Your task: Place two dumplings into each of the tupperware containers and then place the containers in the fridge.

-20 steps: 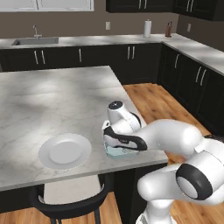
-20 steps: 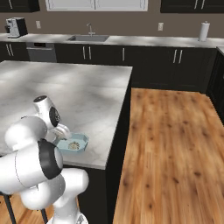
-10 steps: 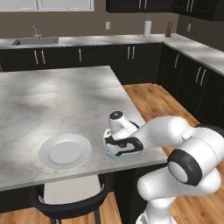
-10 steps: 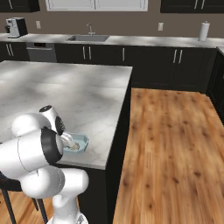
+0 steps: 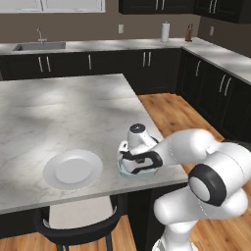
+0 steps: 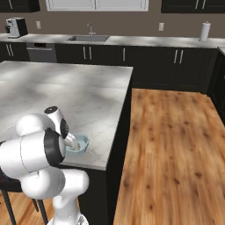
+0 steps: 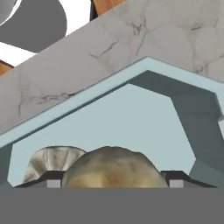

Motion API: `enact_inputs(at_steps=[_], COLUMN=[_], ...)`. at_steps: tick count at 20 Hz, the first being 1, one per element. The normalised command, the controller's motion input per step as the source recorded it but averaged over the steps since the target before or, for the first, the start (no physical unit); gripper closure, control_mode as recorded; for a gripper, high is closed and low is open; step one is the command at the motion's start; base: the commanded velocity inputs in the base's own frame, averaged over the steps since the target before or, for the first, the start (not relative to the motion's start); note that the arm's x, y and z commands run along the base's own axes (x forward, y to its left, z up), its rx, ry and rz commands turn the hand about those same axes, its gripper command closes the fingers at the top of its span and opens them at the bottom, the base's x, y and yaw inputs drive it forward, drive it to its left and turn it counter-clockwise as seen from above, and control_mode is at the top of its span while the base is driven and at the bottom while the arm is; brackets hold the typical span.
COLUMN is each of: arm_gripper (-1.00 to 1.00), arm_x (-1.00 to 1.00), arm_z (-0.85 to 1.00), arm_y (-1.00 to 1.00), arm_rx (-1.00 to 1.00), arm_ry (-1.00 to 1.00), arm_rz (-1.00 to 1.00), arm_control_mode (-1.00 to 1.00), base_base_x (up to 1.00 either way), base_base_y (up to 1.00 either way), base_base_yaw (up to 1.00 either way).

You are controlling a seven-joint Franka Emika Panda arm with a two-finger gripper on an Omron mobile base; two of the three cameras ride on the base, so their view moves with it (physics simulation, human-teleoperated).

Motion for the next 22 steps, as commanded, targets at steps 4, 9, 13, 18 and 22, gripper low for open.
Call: enact_inputs(at_steps=[4, 9, 13, 18, 22], arm_gripper=[-1.0, -1.0, -1.0, -1.0, -1.0], arm_x=[0.13, 0.02, -0.33, -0.4, -0.1], arm_z=[0.0, 0.13, 0.7, 0.41, 0.08], arm_y=[-0.02, 0.0, 0.0, -0.42, -0.84], arm_rx=[0.09, 0.0, 0.0, -0.05, -0.02], arm_ry=[-0.09, -0.05, -0.06, 0.0, 0.07], arm_rz=[0.01, 0.08, 0.14, 0.11, 0.0], arm_control_mode=[-1.0, -1.0, -1.0, -1.0, -1.0], base_base_x=[0.0, 0.0, 0.0, 0.0, 0.0], base_base_y=[0.0, 0.0, 0.0, 0.0, 0.0], base_base_yaw=[0.0, 0.0, 0.0, 0.0, 0.0])
